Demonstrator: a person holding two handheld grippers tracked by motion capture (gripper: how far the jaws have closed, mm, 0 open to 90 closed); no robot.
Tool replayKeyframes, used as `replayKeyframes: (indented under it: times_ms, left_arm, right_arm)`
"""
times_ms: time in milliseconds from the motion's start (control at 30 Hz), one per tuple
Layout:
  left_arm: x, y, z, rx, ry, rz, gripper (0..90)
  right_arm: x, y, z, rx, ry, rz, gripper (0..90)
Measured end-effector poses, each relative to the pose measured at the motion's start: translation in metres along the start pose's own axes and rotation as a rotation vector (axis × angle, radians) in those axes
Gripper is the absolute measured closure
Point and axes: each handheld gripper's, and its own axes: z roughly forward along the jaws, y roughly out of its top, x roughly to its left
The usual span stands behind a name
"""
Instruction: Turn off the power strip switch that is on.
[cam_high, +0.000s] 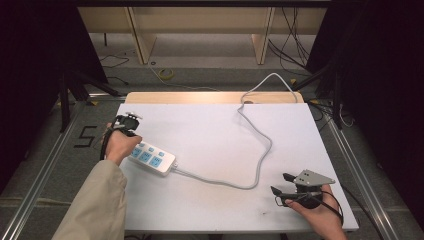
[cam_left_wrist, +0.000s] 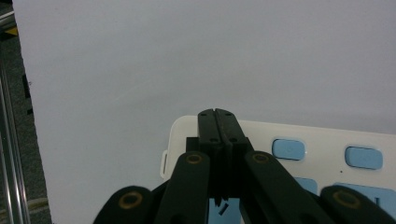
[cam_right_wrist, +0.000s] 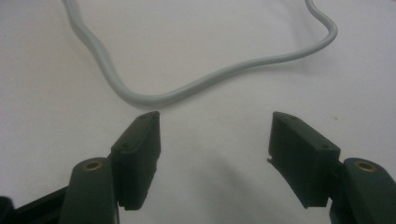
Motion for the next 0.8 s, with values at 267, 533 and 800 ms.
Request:
replayKeyframes:
  times_ms: [267, 533, 800]
  left_arm:
    - [-0.0016, 0.0022, 0.0012, 0.001, 0.008, 0.005, 89.9]
    - [-0.0037, 0.0037, 0.0049, 0.014, 0.010, 0.015, 89.9]
    - [-0.0045, 0.0040, 0.0074, 0.022, 0.012, 0.016, 89.9]
  right_arm:
    - [0.0002, 0.0000, 0.0001, 0.002, 0.002, 0.000, 35.1]
    - [0.0000, -0.0001, 0.0001, 0.002, 0.002, -0.001, 35.1]
    - [0.0001, -0.0001, 0.0001, 0.002, 0.003, 0.000, 35.1]
